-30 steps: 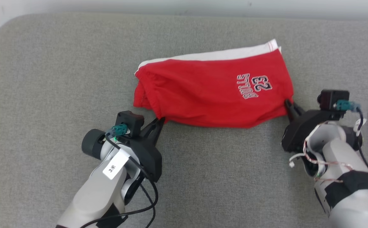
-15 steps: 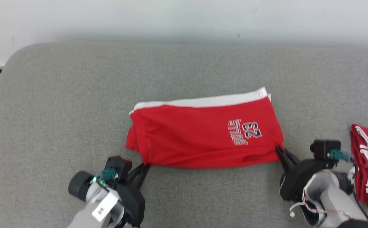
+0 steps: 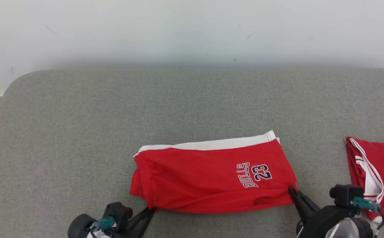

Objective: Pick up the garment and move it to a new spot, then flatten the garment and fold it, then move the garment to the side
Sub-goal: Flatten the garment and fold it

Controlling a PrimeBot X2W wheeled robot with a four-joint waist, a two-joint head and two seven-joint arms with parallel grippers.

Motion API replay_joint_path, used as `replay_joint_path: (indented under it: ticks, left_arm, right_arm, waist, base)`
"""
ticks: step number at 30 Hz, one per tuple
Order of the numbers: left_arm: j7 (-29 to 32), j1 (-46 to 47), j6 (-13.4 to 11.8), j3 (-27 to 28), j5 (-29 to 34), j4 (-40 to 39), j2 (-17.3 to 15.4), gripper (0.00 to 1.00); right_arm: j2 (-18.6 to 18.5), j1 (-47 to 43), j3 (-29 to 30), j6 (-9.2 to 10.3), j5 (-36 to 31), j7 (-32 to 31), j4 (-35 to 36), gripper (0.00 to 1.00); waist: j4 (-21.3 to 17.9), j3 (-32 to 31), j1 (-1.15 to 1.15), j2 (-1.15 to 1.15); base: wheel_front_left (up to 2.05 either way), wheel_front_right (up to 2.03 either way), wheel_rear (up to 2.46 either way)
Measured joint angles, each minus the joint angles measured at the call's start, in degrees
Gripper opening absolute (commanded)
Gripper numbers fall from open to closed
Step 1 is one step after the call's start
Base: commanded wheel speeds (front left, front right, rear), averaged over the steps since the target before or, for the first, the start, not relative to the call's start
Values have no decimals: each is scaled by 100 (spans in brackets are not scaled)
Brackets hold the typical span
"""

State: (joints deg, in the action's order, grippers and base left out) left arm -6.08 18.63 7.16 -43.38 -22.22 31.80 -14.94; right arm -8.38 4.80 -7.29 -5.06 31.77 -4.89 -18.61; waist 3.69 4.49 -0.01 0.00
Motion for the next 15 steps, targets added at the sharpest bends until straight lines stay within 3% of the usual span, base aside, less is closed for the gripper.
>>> replay_joint_path:
  ticks: [15]
  left_arm:
    - [361, -597, -7, -78, -144, -822, -358, 0]
  right_arm:
    - [-90, -898, 125, 297, 203, -655, 1027, 0]
  waist:
    - [-57, 9, 1, 0]
  base:
    - [0, 0, 0]
